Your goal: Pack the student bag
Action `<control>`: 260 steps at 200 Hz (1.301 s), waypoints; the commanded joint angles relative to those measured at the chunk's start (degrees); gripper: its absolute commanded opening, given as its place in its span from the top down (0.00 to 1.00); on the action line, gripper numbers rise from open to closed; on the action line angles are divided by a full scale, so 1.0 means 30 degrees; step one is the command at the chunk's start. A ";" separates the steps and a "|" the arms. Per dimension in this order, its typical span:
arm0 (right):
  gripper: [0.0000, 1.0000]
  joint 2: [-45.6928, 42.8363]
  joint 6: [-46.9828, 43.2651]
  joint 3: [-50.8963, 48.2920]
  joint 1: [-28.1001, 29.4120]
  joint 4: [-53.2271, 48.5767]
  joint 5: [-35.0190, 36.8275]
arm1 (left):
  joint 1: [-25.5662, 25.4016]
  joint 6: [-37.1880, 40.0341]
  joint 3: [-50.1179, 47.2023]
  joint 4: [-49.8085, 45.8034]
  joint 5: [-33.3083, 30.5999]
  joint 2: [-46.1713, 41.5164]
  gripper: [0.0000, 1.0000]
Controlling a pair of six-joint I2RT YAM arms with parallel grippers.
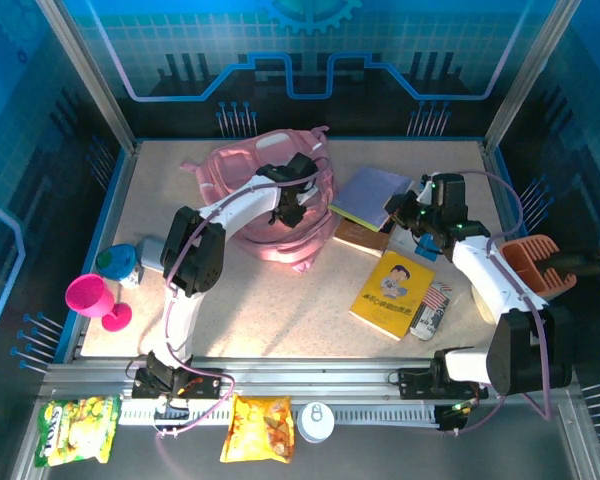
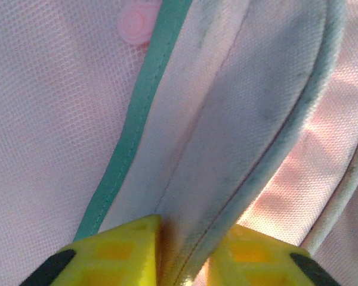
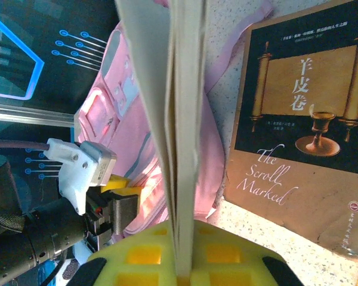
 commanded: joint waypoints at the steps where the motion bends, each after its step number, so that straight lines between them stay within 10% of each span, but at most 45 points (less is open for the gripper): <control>1: 0.95 -0.1074 0.0007 -0.0163 -0.0399 0.0183 0.0235 | 0.0083 -0.0269 0.0731 -0.0696 0.0081 -0.0255 0.85; 85: 0.94 -0.4019 0.0374 -0.1417 -0.0565 -0.3316 0.4472 | 0.0101 -0.2591 -0.0059 0.2519 -0.1320 -0.4456 1.00; 134: 0.93 -0.4172 0.0956 -0.1588 -0.0090 -0.0501 0.0505 | 0.0093 -0.3907 -0.0645 0.4472 -0.1592 -0.6046 1.00; 260: 0.93 0.2541 0.6281 0.0721 0.6717 0.6858 0.3278 | 0.0080 -0.4879 -0.0303 0.6108 -0.0865 -0.8230 1.00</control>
